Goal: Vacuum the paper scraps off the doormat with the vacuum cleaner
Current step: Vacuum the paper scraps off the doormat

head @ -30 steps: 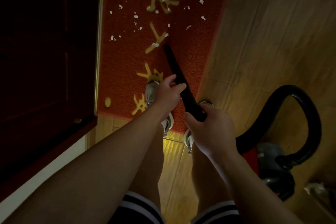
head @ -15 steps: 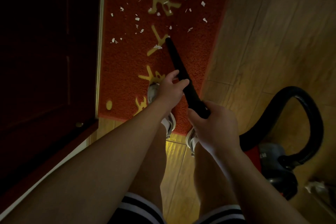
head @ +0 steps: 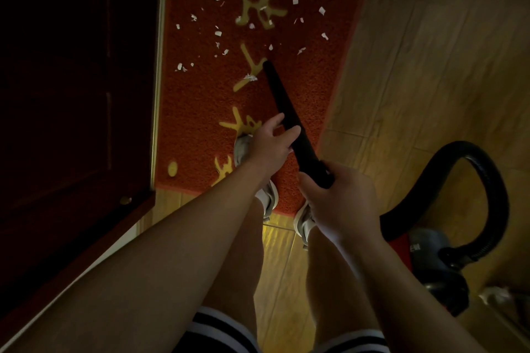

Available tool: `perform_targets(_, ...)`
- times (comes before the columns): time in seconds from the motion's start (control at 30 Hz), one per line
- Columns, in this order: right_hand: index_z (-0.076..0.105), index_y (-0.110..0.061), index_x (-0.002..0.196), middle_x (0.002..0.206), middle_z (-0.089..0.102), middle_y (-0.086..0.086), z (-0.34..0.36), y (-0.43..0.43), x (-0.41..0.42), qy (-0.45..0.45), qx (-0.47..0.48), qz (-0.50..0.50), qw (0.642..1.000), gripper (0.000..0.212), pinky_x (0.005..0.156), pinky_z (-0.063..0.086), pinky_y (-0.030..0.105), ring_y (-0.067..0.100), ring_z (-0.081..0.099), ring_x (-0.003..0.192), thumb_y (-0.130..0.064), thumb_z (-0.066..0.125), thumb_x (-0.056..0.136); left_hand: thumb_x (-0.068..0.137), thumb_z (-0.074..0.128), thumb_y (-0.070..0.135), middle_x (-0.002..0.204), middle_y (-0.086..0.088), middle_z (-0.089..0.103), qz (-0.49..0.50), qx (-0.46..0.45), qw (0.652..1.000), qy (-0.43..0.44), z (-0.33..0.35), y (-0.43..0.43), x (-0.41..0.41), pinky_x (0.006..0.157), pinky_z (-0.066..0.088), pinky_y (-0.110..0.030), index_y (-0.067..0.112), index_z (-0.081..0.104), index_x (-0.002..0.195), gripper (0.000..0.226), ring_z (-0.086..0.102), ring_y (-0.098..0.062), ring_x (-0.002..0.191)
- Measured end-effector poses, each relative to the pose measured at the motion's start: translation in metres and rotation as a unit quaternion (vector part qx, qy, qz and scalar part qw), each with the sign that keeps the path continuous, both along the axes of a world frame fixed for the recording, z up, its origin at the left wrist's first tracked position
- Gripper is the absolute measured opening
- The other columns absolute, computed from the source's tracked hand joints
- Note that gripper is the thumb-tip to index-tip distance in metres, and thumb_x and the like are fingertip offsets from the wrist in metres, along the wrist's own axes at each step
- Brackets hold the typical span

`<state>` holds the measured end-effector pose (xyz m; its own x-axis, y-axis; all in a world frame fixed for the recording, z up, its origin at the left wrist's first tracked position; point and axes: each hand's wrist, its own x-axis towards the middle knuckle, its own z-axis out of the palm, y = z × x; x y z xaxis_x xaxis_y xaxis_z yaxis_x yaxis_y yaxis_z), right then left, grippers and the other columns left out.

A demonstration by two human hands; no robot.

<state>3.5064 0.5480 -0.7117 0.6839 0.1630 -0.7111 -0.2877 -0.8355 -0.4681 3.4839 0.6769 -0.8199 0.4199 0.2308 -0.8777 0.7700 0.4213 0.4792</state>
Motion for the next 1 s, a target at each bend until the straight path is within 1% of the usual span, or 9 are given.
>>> perform_targets(0.07, 0.070, -0.021, 0.083, 0.053, 0.060, -0.002, 0.001, 0.000, -0.001, -0.001, 0.002, 0.000, 1.000, 0.013, 0.040, 0.035, 0.025, 0.014, 0.056, 0.046, -0.032, 0.067, 0.088, 0.099, 0.065, 0.020, 0.156, -0.009, 0.043, 0.002, 0.005, 1.000, 0.004, 0.001, 0.001, -0.002, 0.104, 0.052, -0.037, 0.014, 0.039, 0.154, 0.061, 0.054, -0.027, 0.133)
perform_targets(0.17, 0.070, -0.020, 0.081, 0.054, 0.060, -0.002, 0.005, 0.001, -0.006, 0.002, 0.000, 0.009, 1.000, 0.016, 0.043, 0.040, 0.033, 0.015, 0.057, 0.047, -0.034, 0.068, 0.087, 0.098, 0.066, 0.019, 0.155, -0.011, 0.043, 0.008, -0.001, 1.000, 0.015, 0.004, 0.001, -0.009, 0.106, 0.052, -0.042, 0.012, 0.039, 0.154, 0.062, 0.055, -0.028, 0.133)
perform_targets(0.33, 0.067, -0.019, 0.077, 0.055, 0.059, 0.001, 0.007, 0.004, -0.012, 0.007, -0.007, 0.025, 1.000, 0.020, 0.046, 0.044, 0.039, 0.020, 0.056, 0.048, -0.037, 0.067, 0.086, 0.099, 0.065, 0.017, 0.155, -0.011, 0.043, 0.022, -0.010, 0.999, 0.028, 0.007, 0.001, -0.019, 0.109, 0.050, -0.045, 0.011, 0.040, 0.154, 0.061, 0.054, -0.029, 0.134)
perform_targets(0.47, 0.069, -0.019, 0.080, 0.057, 0.062, 0.001, 0.006, 0.010, -0.013, 0.006, -0.013, 0.023, 1.000, 0.020, 0.049, 0.050, 0.045, 0.019, 0.058, 0.050, -0.038, 0.068, 0.086, 0.099, 0.065, 0.018, 0.154, -0.012, 0.045, 0.023, -0.004, 0.999, 0.034, 0.009, 0.006, -0.022, 0.107, 0.051, -0.043, 0.013, 0.040, 0.154, 0.060, 0.055, -0.029, 0.132)
perform_targets(0.57, 0.069, -0.021, 0.080, 0.055, 0.061, 0.000, 0.010, 0.018, -0.011, 0.008, -0.011, 0.029, 0.999, 0.017, 0.048, 0.049, 0.041, 0.017, 0.057, 0.048, -0.036, 0.068, 0.086, 0.099, 0.065, 0.019, 0.152, -0.012, 0.046, 0.023, -0.008, 0.999, 0.032, 0.010, 0.015, -0.023, 0.107, 0.052, -0.041, 0.014, 0.040, 0.153, 0.060, 0.057, -0.027, 0.130)
perform_targets(0.7, 0.066, -0.024, 0.074, 0.051, 0.057, -0.003, 0.010, 0.030, -0.009, 0.003, -0.014, 0.042, 0.999, 0.017, 0.041, 0.036, 0.025, 0.015, 0.057, 0.050, -0.036, 0.068, 0.087, 0.099, 0.064, 0.019, 0.149, -0.014, 0.050, 0.024, -0.011, 0.999, 0.032, 0.010, 0.029, -0.022, 0.107, 0.052, -0.041, 0.014, 0.040, 0.154, 0.060, 0.059, -0.027, 0.128)
perform_targets(0.83, 0.070, -0.024, 0.082, 0.053, 0.058, -0.006, 0.007, 0.044, -0.011, 0.003, -0.015, 0.041, 0.999, 0.013, 0.040, 0.038, 0.024, 0.012, 0.057, 0.048, -0.036, 0.068, 0.086, 0.098, 0.066, 0.020, 0.148, -0.015, 0.052, 0.023, 0.002, 0.999, 0.031, 0.009, 0.042, -0.023, 0.104, 0.054, -0.040, 0.014, 0.042, 0.153, 0.060, 0.060, -0.027, 0.127)
perform_targets(0.9, 0.070, -0.024, 0.083, 0.052, 0.056, -0.006, 0.007, 0.051, -0.011, 0.004, -0.016, 0.045, 0.999, 0.015, 0.038, 0.033, 0.019, 0.012, 0.056, 0.048, -0.038, 0.067, 0.086, 0.098, 0.066, 0.019, 0.146, -0.015, 0.053, 0.019, 0.009, 0.999, 0.029, 0.009, 0.050, -0.022, 0.101, 0.055, -0.039, 0.012, 0.044, 0.152, 0.059, 0.062, -0.026, 0.124)
perform_targets(1.0, 0.070, -0.020, 0.083, 0.051, 0.057, -0.003, 0.008, 0.062, -0.012, 0.004, -0.013, 0.044, 0.999, 0.021, 0.039, 0.036, 0.028, 0.016, 0.055, 0.045, -0.040, 0.066, 0.085, 0.098, 0.065, 0.015, 0.146, -0.014, 0.053, 0.035, -0.001, 0.999, 0.030, 0.011, 0.061, -0.020, 0.103, 0.054, -0.039, 0.012, 0.043, 0.152, 0.058, 0.059, -0.026, 0.126)
